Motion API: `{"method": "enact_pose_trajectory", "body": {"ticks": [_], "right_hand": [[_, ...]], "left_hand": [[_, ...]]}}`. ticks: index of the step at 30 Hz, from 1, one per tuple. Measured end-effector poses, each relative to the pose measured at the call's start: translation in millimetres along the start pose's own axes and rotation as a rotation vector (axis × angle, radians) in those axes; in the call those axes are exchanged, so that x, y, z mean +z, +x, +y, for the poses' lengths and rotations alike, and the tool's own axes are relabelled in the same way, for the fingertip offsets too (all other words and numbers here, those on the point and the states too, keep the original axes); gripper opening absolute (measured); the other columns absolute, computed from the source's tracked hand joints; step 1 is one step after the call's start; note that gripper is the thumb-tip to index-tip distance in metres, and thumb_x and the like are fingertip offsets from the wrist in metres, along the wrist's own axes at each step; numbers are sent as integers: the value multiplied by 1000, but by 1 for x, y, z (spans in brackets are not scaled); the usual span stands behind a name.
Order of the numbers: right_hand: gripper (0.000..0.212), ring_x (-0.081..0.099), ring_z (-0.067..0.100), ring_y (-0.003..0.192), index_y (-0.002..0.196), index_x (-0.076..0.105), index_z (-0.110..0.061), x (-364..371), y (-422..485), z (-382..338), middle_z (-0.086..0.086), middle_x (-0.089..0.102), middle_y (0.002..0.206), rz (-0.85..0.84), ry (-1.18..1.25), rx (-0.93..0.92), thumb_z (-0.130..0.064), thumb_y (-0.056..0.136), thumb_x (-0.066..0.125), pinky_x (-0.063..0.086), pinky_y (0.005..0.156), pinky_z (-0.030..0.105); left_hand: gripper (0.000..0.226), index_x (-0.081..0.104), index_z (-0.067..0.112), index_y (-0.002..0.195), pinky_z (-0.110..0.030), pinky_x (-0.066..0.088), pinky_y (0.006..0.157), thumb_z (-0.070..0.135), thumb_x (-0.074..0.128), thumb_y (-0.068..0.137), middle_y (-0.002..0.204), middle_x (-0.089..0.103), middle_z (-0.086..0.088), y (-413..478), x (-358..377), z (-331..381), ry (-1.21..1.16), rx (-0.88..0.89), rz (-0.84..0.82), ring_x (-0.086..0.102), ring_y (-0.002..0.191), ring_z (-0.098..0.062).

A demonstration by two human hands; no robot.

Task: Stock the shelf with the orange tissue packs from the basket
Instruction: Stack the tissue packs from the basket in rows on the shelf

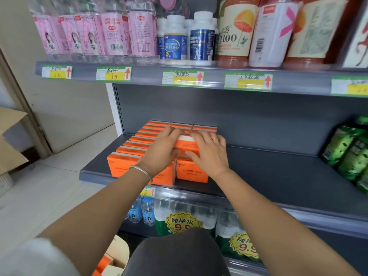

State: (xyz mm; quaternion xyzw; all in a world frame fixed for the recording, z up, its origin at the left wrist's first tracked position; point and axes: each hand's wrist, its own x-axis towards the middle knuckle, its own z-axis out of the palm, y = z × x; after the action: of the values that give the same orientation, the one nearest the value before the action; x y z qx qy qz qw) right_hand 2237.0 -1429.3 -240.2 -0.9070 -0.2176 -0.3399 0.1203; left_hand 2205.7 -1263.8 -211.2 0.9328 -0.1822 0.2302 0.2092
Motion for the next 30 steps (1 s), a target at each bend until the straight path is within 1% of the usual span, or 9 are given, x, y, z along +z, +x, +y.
{"method": "enact_pose_trajectory", "body": {"ticks": [2,5,7,10,15,21,24,27,30], "right_hand": [[52,54,26,113,128,54,-23,-7,-3,3,0,60,121,-43,-7,6,-47,83,63,35,96,43],[53,50,23,116,133,49,-25,-18,-12,12,-2,57,126,-86,0,55,-51,87,56,31,98,39],[54,48,22,118,134,46,-26,-24,-21,17,-3,55,128,-128,13,56,-52,88,54,29,100,38],[56,45,20,121,135,43,-27,-25,-35,18,-5,52,131,-240,7,40,-54,88,52,25,102,37],[55,42,21,121,137,40,-27,-2,-46,11,-3,49,132,-384,-85,4,-51,89,53,26,100,39],[58,38,24,122,135,43,-30,26,-41,-10,0,44,129,-385,-140,84,-49,84,62,28,102,44],[56,42,26,119,132,44,-29,34,-43,-16,2,46,128,-339,-156,120,-42,83,67,30,101,45],[47,44,25,119,130,46,-26,36,-44,-18,1,48,131,-346,-141,74,-37,87,62,33,98,41],[39,47,26,117,127,49,-25,33,-39,-17,1,51,129,-358,-141,65,-40,91,56,35,95,41]], "left_hand": [[58,47,9,129,-28,36,94,-8,59,75,122,47,-11,-2,-1,4,-70,-23,37,47,114,-29],[69,40,11,136,-36,38,99,-14,49,73,128,45,-15,-8,-2,0,-102,-154,27,44,119,-31],[67,39,13,137,-40,38,99,-12,49,75,129,44,-15,-14,2,-10,-19,-254,-61,42,120,-34],[61,38,18,139,-44,37,103,2,52,82,136,41,-11,-27,13,-21,121,-334,-260,37,125,-35],[67,29,21,144,-40,31,109,8,52,83,147,33,-4,-41,27,-25,249,-291,-447,30,135,-27],[71,24,17,147,-38,34,108,2,48,82,149,33,-4,-46,33,-36,222,-283,-434,32,136,-26],[71,24,16,147,-36,36,106,-1,46,82,148,35,-4,-46,35,-38,199,-287,-398,34,135,-25],[69,29,17,146,-34,37,105,-3,44,81,148,36,-2,-46,37,-39,194,-267,-382,32,134,-23],[68,30,19,145,-33,35,106,-2,45,82,149,34,0,-48,40,-38,220,-255,-388,30,135,-22]]}}
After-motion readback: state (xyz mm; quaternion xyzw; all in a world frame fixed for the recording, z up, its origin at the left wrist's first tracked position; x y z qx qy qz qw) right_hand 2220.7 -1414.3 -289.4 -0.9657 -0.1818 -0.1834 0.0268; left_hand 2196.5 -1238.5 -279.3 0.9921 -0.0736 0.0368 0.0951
